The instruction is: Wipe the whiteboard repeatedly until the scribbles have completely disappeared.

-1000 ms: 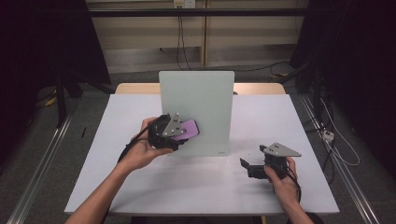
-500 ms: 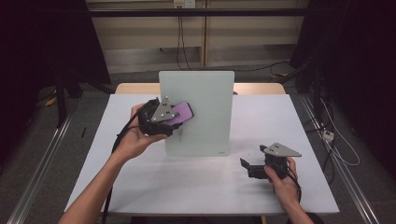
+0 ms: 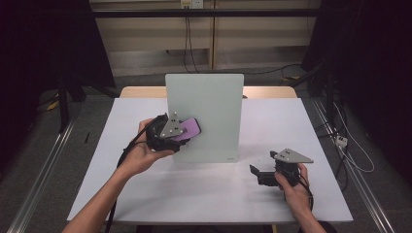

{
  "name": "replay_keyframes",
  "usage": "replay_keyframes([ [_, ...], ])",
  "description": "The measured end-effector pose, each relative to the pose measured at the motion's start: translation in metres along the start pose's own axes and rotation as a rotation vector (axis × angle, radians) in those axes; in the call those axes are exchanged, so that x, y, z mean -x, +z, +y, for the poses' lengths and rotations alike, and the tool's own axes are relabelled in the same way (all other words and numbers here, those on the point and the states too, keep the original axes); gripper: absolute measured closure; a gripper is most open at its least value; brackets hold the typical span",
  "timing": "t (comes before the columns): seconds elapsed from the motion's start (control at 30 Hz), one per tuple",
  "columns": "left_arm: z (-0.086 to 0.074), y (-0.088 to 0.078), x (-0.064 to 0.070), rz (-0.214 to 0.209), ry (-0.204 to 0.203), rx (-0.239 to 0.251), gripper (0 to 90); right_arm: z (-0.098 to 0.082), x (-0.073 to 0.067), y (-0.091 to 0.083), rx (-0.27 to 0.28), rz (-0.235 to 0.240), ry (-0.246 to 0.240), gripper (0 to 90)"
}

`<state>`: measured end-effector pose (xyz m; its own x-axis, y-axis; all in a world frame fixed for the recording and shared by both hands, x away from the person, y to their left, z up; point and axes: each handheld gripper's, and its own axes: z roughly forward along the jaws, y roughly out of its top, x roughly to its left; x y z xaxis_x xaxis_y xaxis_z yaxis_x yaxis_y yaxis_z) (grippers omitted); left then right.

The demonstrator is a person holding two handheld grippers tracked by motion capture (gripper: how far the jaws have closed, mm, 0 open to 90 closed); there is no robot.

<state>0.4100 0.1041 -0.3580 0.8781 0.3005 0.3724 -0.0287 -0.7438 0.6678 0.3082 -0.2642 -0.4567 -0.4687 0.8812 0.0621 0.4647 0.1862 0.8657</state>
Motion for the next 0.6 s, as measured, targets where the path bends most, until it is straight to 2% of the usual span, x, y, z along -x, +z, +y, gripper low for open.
replay_keyframes([
  [0.23,-0.013,0.006,0.009,-0.042,-0.012,-0.034,41.2,0.0,0.0,0.0,0.0,0.001,0.001,6.0],
  [0.6,-0.026,0.024,0.031,-0.116,0.012,-0.11,41.3,0.0,0.0,0.001,0.003,-0.002,-0.002,6.1],
])
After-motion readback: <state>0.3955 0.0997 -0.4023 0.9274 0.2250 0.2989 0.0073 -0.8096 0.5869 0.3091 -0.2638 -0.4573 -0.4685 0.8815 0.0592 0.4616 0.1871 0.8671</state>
